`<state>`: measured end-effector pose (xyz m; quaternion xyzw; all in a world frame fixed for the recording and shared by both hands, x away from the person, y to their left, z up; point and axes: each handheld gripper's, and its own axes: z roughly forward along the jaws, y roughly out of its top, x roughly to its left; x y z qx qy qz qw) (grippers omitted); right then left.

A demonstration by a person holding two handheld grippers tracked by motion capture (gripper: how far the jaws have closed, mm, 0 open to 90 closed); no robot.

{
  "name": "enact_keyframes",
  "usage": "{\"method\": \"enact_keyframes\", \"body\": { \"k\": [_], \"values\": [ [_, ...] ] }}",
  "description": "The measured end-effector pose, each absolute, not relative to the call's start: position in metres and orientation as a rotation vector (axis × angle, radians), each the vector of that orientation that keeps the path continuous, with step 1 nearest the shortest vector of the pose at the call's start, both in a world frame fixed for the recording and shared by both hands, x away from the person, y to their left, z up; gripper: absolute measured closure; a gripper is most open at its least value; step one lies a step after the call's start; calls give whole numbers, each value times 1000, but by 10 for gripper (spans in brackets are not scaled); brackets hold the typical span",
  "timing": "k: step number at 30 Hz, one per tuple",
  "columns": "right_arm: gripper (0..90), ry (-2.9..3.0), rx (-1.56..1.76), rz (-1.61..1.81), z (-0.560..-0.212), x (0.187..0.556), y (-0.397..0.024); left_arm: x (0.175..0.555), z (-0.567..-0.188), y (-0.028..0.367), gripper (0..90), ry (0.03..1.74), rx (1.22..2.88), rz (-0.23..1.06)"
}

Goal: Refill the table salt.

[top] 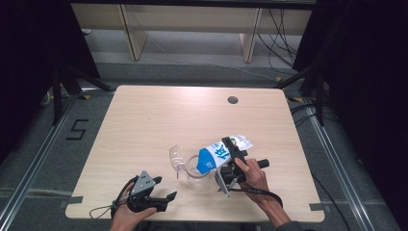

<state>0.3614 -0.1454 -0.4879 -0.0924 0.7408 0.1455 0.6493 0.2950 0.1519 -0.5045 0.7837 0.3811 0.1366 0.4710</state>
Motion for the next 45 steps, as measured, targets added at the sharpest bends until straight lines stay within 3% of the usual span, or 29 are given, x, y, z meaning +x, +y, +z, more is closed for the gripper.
{"method": "enact_keyframes", "body": {
  "k": [45],
  "values": [
    [461,1640,-228,249,-488,358,-143,295,-505,152,222,932,1927,324]
  ]
}}
